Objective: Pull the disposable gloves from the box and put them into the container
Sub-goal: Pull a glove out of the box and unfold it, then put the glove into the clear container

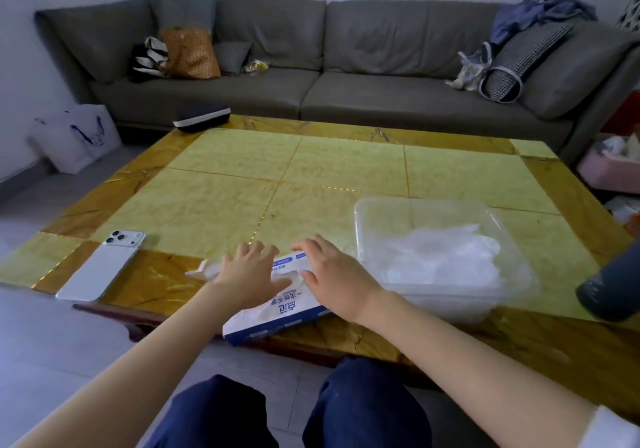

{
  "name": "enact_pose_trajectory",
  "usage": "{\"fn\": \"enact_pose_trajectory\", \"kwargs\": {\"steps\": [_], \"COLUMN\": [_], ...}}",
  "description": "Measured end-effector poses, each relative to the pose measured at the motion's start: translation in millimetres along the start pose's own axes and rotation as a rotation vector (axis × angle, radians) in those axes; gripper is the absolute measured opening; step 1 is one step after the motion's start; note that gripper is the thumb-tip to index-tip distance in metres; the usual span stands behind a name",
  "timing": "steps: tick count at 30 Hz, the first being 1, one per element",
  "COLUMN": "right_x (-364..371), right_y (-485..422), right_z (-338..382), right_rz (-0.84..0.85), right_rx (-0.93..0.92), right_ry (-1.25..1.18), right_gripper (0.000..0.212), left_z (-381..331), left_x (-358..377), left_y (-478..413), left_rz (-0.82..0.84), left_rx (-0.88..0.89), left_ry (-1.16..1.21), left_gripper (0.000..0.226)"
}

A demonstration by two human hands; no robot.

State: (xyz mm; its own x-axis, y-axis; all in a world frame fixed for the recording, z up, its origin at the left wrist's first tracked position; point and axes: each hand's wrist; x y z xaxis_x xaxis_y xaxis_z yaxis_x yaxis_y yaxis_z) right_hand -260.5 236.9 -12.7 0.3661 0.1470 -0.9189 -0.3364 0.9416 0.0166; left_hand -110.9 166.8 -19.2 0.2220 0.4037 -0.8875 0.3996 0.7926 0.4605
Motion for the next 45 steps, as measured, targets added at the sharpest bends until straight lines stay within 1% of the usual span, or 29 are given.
{"fn": "enact_pose_trajectory", "kwargs": {"steps": [2, 4, 6, 9, 11, 13, 16, 17, 19, 20, 21, 25, 28, 31, 32, 34, 36, 37, 39, 40, 41, 42, 43, 44, 45], "right_x": [21.5, 36.4, 43.1, 42.9, 39.8, 35.8, 29.3, 26.9, 22.8, 20.4, 16.7, -6.9, -27.2, -48.4, -54.4, -65.7, -74.7, -77.5, -82.2, -83.4, -83.9, -84.6, -86.0, -87.4, -88.8], "right_y": [-11.9, -18.8, -22.7, -24.9, -26.2, -27.6, -28.4, -27.9, -27.3, -27.3, -26.8, -19.6, -10.8, -2.5, -1.3, 1.7, 5.7, 8.1, 13.6, 16.0, 17.7, 19.3, 20.9, 22.2, 23.2], "right_z": [3.5, -0.5, -2.8, -3.2, -2.4, -0.3, 3.3, 4.4, 4.7, 4.1, 4.3, 7.5, 2.0, -7.9, -11.5, -18.3, -23.2, -23.8, -21.0, -18.8, -16.4, -15.5, -15.6, -16.3, -18.0], "right_rz": [0.157, 0.249, 0.246, 0.216, 0.219, 0.228, 0.254, 0.243, 0.186, 0.151, 0.114, -0.047, -0.133, -0.216, -0.223, -0.197, -0.134, -0.094, -0.027, -0.014, -0.017, -0.031, -0.057, -0.099, -0.163], "right_rx": [0.098, 0.183, 0.209, 0.203, 0.221, 0.253, 0.272, 0.262, 0.222, 0.211, 0.204, 0.175, 0.165, 0.203, 0.217, 0.251, 0.282, 0.283, 0.246, 0.22, 0.194, 0.176, 0.164, 0.155, 0.147], "right_ry": [-0.032, 0.004, 0.037, -0.015, -0.054, -0.102, -0.185, -0.233, -0.268, -0.265, -0.262, -0.293, -0.266, -0.136, -0.096, -0.016, 0.047, 0.062, 0.064, 0.062, 0.063, 0.067, 0.069, 0.06, 0.027], "right_gripper": [0.051, 0.056, 0.055, 0.046, 0.042, 0.045, 0.052, 0.048, 0.03, 0.022, 0.02, 0.022, 0.025, 0.016, 0.016, 0.017, 0.014, 0.012, 0.011, 0.012, 0.011, 0.01, 0.01, 0.01, 0.011], "left_z": [16.6, 25.4, 31.0, 32.7, 31.2, 28.5, 23.1, 20.8, 17.0, 16.2, 16.0, 22.4, 29.8, 29.4, 27.8, 20.1, 6.5, -1.3, -18.3, -25.6, -31.0, -35.7, -39.9, -42.7, -44.6], "left_x": [12.5, 20.6, 23.2, 19.3, 12.9, 3.8, -12.0, -17.5, -28.5, -32.8, -36.5, -43.3, -43.8, -44.6, -45.1, -48.6, -55.7, -59.3, -64.2, -65.0, -65.0, -65.3, -66.0, -66.6, -67.6], "left_y": [2.8, 4.2, 5.7, 7.5, 8.0, 9.8, 14.8, 17.1, 21.3, 22.1, 22.7, 20.6, 14.8, 14.0, 13.3, 14.4, 19.4, 22.8, 26.7, 25.8, 23.2, 20.5, 18.5, 16.4, 15.6], "left_rz": [0.111, 0.111, 0.046, -0.016, -0.075, -0.151, -0.251, -0.286, -0.342, -0.356, -0.366, -0.396, -0.298, -0.141, -0.133, -0.204, -0.276, -0.274, -0.246, -0.246, -0.257, -0.28, -0.306, -0.328, -0.346], "left_rx": [-0.027, -0.029, -0.022, -0.001, 0.027, 0.063, 0.159, 0.191, 0.228, 0.234, 0.235, 0.198, 0.133, 0.097, 0.099, 0.118, 0.23, 0.297, 0.378, 0.392, 0.397, 0.403, 0.409, 0.405, 0.4], "left_ry": [0.068, 0.134, 0.203, 0.244, 0.264, 0.308, 0.467, 0.532, 0.615, 0.63, 0.633, 0.647, 0.64, 0.546, 0.513, 0.471, 0.489, 0.49, 0.376, 0.307, 0.264, 0.25, 0.262, 0.299, 0.347], "left_gripper": [0.069, 0.065, 0.052, 0.033, 0.027, 0.023, 0.019, 0.019, 0.018, 0.018, 0.021, 0.038, 0.041, 0.039, 0.036, 0.036, 0.049, 0.058, 0.071, 0.069, 0.06, 0.043, 0.026, 0.013, 0.009]}}
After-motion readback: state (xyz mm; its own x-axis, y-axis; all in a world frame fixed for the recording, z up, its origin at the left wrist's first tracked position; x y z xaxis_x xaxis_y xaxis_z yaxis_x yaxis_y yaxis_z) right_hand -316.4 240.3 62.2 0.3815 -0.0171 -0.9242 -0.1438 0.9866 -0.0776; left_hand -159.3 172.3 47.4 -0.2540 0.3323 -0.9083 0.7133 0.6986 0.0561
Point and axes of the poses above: each hand's wrist, its own y-axis away from the middle knuckle, its own x-axis out of the palm, z = x × y, and after that the axes turned 14 degrees about z, right-handed
